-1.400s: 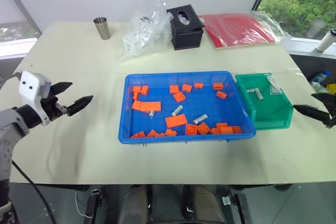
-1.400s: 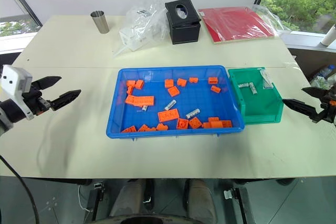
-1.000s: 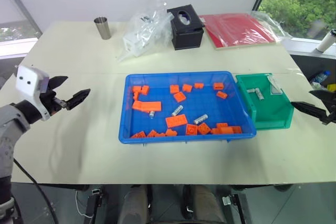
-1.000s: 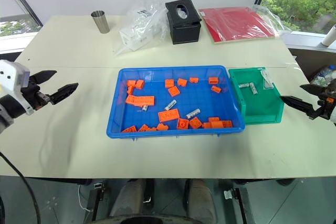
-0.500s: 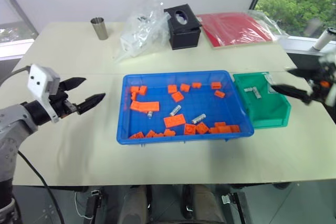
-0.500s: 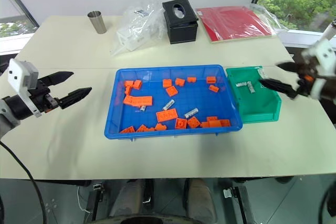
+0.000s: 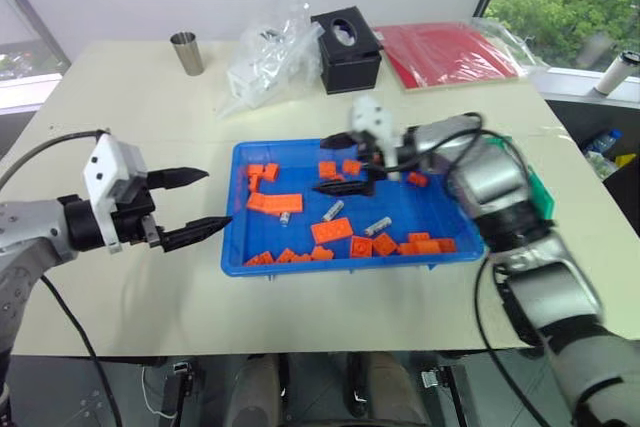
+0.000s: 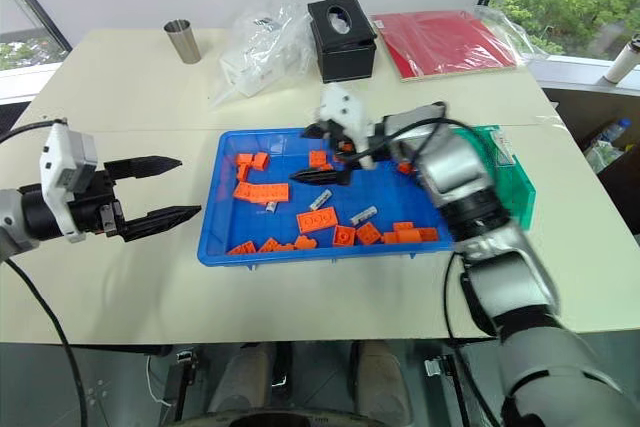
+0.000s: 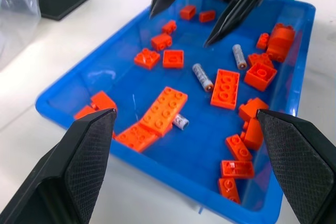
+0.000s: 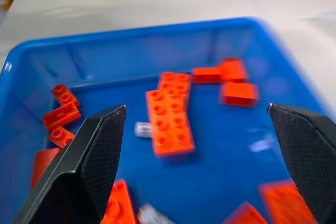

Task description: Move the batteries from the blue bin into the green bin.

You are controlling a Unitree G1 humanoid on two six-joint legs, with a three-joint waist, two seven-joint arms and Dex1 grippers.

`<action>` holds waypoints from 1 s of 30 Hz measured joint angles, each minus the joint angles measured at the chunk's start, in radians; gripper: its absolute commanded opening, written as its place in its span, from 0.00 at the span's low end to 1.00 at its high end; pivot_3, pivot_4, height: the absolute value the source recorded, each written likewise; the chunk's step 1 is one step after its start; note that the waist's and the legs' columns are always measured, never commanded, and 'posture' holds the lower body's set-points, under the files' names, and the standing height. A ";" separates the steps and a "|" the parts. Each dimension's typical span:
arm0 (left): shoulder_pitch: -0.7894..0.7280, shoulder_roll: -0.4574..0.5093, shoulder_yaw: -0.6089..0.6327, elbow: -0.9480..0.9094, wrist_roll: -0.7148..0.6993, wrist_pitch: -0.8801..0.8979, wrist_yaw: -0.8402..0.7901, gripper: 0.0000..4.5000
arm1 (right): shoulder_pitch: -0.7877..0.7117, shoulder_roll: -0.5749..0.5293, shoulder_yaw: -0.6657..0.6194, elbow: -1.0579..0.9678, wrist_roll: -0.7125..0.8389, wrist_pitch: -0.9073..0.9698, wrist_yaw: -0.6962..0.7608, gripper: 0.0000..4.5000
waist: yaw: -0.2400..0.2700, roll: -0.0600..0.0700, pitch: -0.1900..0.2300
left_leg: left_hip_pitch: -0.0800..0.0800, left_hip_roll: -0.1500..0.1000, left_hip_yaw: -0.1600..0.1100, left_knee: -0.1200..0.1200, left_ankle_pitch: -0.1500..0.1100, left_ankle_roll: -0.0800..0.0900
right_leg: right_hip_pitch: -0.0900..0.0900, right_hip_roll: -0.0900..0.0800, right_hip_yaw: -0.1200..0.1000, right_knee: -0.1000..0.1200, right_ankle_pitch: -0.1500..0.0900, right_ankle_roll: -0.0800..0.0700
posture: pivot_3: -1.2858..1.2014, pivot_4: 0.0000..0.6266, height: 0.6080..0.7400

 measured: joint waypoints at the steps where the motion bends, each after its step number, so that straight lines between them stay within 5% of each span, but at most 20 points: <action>1: 0.005 0.000 0.002 -0.007 0.000 0.000 0.003 1.00 | -0.001 0.014 0.009 0.026 -0.011 -0.015 0.001 0.98 | 0.000 0.000 0.000 | 0.000 0.000 0.000 0.000 0.000 0.000 | 0.000 0.000 0.000 0.000 0.000 0.000 | 0.52 0.24 0.97; 17: 0.057 0.000 0.048 -0.050 -0.032 0.013 0.036 1.00 | -0.026 0.152 0.048 0.408 -0.193 -0.282 -0.027 0.98 | -0.005 0.000 0.000 | 0.001 0.000 0.000 0.000 0.000 0.000 | 0.000 0.000 0.000 0.001 0.000 0.000 | 0.52 0.24 0.97; 21: 0.031 0.001 0.046 -0.044 -0.032 0.012 0.038 1.00 | -0.027 0.168 0.026 0.434 -0.194 -0.307 -0.037 0.73 | -0.006 0.000 0.000 | 0.001 0.000 0.000 0.000 0.000 0.000 | 0.000 0.000 0.000 0.001 0.000 0.000 | 0.52 0.24 0.97; 25: 0.020 0.001 0.038 -0.037 -0.027 0.012 0.038 1.00 | -0.026 0.167 -0.001 0.430 -0.191 -0.307 -0.024 0.26 | -0.006 0.000 0.000 | 0.001 0.000 0.000 0.000 0.000 0.000 | 0.000 0.000 0.000 0.001 0.000 0.000 | 0.52 0.24 0.97; 30: -0.013 0.001 0.016 -0.005 -0.016 0.007 0.036 1.00 | -0.026 0.162 -0.044 0.378 -0.179 -0.264 -0.013 0.25 | -0.006 0.000 0.000 | 0.001 0.000 0.000 -0.001 0.000 0.000 | 0.000 0.000 0.000 0.001 0.000 0.000 | 0.52 0.24 0.97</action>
